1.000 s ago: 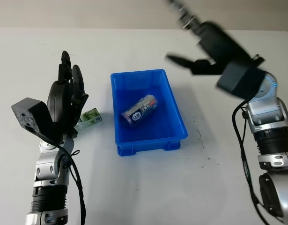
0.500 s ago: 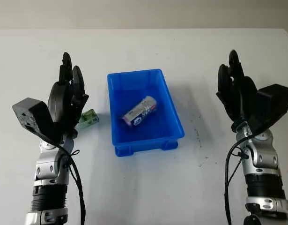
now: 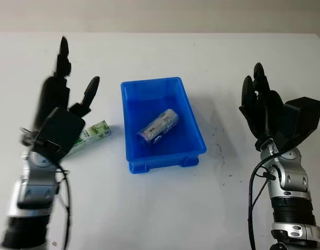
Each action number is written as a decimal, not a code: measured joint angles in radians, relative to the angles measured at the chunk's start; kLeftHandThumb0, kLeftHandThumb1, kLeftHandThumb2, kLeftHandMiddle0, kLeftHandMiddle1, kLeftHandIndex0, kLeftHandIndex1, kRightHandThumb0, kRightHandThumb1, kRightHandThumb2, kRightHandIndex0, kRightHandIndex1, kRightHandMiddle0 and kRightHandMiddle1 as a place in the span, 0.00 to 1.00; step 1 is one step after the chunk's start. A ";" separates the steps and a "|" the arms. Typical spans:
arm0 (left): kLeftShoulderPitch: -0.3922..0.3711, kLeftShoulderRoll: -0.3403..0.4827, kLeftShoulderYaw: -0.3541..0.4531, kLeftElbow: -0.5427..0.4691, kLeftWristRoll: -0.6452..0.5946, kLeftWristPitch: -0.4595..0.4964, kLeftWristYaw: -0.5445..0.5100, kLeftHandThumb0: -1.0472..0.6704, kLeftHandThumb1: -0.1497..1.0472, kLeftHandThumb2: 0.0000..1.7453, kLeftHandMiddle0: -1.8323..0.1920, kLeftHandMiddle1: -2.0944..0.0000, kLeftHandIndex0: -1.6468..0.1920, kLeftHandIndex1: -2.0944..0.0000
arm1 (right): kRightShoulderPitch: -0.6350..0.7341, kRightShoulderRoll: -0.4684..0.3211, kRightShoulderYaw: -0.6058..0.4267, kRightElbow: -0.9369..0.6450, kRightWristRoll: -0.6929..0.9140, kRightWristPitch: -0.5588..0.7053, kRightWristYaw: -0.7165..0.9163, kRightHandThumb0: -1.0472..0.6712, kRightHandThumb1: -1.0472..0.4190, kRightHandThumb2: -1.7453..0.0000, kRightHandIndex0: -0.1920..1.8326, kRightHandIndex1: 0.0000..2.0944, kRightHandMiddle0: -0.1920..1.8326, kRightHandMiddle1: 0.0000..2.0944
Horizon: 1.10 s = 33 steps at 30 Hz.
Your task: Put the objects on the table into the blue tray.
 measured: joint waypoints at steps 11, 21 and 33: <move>0.074 0.099 -0.155 -0.277 0.516 0.211 -0.493 0.16 0.91 0.02 0.86 0.97 0.85 0.96 | 0.008 0.013 -0.004 -0.005 0.019 0.000 -0.003 0.22 0.00 0.59 0.00 0.00 0.00 0.00; 0.166 -0.019 -0.163 -0.194 0.607 0.172 -0.525 0.18 0.91 0.03 0.85 0.97 0.86 0.97 | 0.010 0.020 -0.010 -0.005 0.034 -0.002 0.004 0.22 0.00 0.60 0.00 0.00 0.00 0.00; 0.121 -0.193 -0.223 0.113 0.804 0.144 -0.295 0.28 0.93 0.04 0.97 0.08 0.72 0.91 | 0.024 0.022 -0.022 -0.005 0.044 -0.002 0.027 0.21 0.00 0.62 0.00 0.00 0.00 0.00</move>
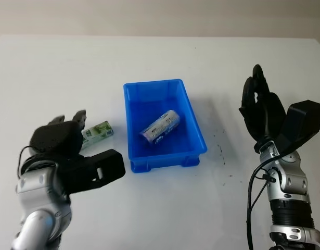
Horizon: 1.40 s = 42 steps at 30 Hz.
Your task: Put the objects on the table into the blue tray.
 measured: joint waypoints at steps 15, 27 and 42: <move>-0.031 -0.016 -0.007 0.122 -0.019 -0.074 0.245 0.34 1.00 0.18 0.31 0.00 0.61 0.00 | 0.001 0.006 -0.004 0.000 0.011 0.012 0.010 0.22 0.00 0.62 0.00 0.00 0.00 0.00; 0.003 0.006 0.024 -0.147 -0.047 -0.209 0.243 0.33 1.00 0.14 0.48 0.00 0.73 0.00 | -0.001 0.006 -0.010 0.008 0.021 0.004 0.019 0.21 0.00 0.64 0.00 0.00 0.00 0.00; -0.262 0.078 0.123 -0.159 -0.097 -0.373 0.302 0.32 1.00 0.09 0.44 0.00 0.57 0.00 | -0.013 0.006 -0.008 0.030 0.021 -0.009 0.033 0.20 0.00 0.65 0.00 0.00 0.00 0.00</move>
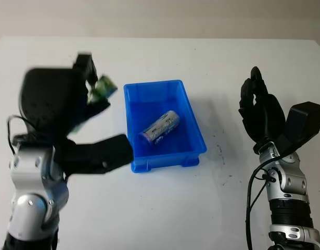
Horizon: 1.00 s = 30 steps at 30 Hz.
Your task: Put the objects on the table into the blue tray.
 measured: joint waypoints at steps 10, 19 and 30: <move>-0.158 0.012 -0.079 0.149 -0.327 -0.311 0.141 0.39 0.97 0.03 0.41 0.00 0.54 0.00 | -0.011 0.001 0.006 0.000 -0.006 0.000 -0.014 0.21 0.00 0.65 0.00 0.00 0.00 0.00; -0.262 -0.049 -0.214 0.365 -0.380 -0.361 0.127 0.40 1.00 0.06 0.34 0.00 0.42 0.00 | -0.001 0.008 0.003 -0.014 -0.006 0.000 -0.023 0.22 0.00 0.65 0.00 0.00 0.00 0.00; -0.276 -0.059 -0.379 0.639 -0.273 -0.396 0.197 0.35 1.00 0.09 0.50 0.00 0.77 0.10 | 0.034 0.009 -0.002 -0.044 -0.003 0.000 -0.030 0.22 0.00 0.64 0.00 0.00 0.00 0.00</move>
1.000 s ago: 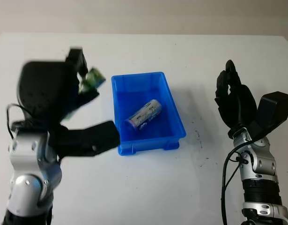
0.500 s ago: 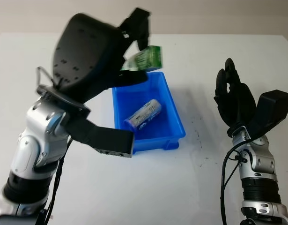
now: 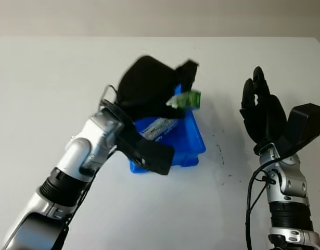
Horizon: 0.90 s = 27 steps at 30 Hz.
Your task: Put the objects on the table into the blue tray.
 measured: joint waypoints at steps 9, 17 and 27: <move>-0.019 0.032 0.003 0.114 -0.132 -0.060 -0.034 0.20 1.00 0.21 0.93 0.52 1.00 0.77 | 0.002 0.001 0.006 0.000 -0.014 0.000 -0.002 0.22 0.00 0.64 0.00 0.00 0.00 0.00; -0.031 0.085 0.015 0.112 -0.176 -0.087 -0.053 0.11 1.00 0.35 0.99 0.98 1.00 0.99 | 0.002 0.009 0.011 0.001 -0.026 -0.010 0.000 0.22 0.00 0.64 0.00 0.00 0.00 0.00; -0.042 0.023 0.260 0.197 -0.851 -0.308 -0.099 0.13 1.00 0.43 0.98 0.98 0.99 0.99 | 0.004 0.021 0.008 0.002 0.005 -0.011 0.022 0.20 0.00 0.62 0.00 0.00 0.00 0.00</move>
